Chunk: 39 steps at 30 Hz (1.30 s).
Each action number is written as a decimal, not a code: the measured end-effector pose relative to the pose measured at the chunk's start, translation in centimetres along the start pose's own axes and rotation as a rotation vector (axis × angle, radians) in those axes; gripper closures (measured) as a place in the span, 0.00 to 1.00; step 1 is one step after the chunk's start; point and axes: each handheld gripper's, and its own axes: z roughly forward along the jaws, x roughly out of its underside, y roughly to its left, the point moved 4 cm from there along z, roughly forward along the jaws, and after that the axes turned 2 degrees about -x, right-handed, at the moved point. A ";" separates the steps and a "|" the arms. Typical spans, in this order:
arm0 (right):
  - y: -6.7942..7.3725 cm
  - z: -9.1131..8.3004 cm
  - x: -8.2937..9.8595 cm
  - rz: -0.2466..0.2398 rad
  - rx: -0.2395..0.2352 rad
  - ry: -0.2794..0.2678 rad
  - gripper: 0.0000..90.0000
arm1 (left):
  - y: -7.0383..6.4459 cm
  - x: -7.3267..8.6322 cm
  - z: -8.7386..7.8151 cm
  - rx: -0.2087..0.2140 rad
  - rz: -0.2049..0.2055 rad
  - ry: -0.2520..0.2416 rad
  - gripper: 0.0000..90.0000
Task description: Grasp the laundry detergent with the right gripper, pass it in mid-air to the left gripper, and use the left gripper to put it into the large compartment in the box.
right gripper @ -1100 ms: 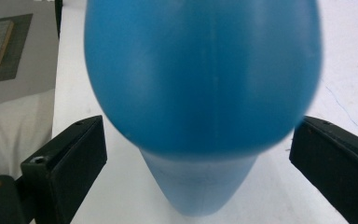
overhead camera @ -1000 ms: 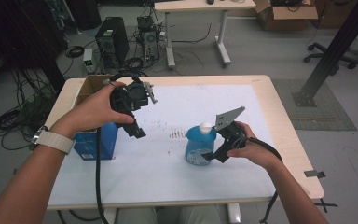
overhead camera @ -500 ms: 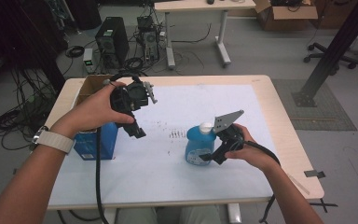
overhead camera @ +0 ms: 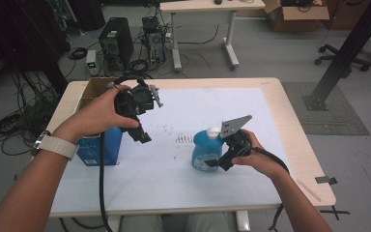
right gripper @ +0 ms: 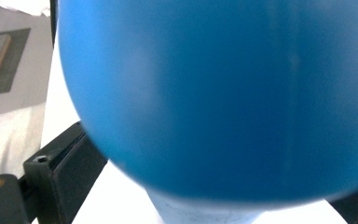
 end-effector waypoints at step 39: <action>-0.3 0.0 0.3 0.010 -0.014 -0.036 0.22 | 0.1 -0.1 0.2 0.001 0.004 0.001 0.10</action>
